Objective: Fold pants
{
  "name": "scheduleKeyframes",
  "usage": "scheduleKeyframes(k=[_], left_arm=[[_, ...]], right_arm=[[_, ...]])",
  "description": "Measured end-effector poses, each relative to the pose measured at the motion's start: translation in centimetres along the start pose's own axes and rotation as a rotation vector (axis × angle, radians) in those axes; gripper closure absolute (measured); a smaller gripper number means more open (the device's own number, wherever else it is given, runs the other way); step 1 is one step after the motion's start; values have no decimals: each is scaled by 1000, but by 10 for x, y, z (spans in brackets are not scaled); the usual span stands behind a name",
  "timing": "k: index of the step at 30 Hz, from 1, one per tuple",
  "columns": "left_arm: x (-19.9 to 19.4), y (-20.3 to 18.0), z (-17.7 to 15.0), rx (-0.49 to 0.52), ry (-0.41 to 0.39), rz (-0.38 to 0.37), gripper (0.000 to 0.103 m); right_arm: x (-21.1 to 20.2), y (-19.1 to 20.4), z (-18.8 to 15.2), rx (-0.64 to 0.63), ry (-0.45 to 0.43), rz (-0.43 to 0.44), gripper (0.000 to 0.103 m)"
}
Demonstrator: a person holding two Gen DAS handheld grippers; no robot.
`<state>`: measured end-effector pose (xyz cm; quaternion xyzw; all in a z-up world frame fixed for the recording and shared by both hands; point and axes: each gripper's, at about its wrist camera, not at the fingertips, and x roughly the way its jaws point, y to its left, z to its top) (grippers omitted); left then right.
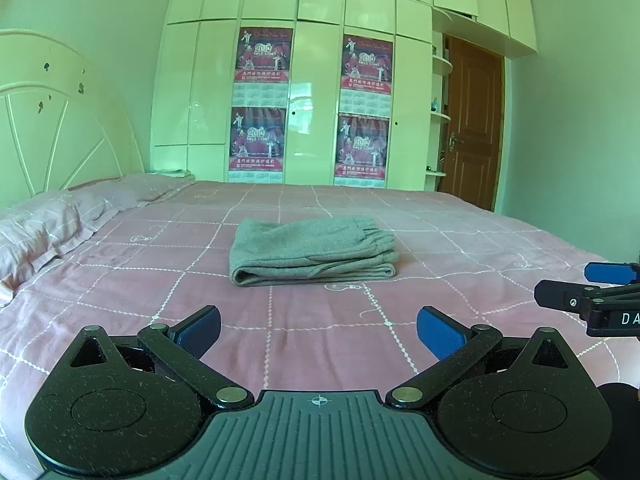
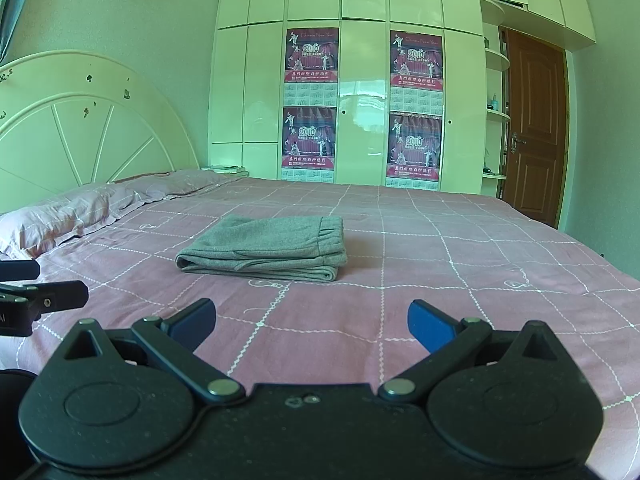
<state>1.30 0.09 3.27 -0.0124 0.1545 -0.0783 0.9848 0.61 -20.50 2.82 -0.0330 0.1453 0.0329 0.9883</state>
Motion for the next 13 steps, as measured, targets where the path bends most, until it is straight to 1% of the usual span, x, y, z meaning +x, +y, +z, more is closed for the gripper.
scheduleKeyframes(k=[6, 13], left_arm=[[-1, -2, 0, 24, -5, -8, 0], [-1, 0, 0, 14, -3, -16, 0]], right_arm=[[0, 1, 0, 0, 0, 0, 6], [-1, 1, 1, -4, -5, 5, 6]])
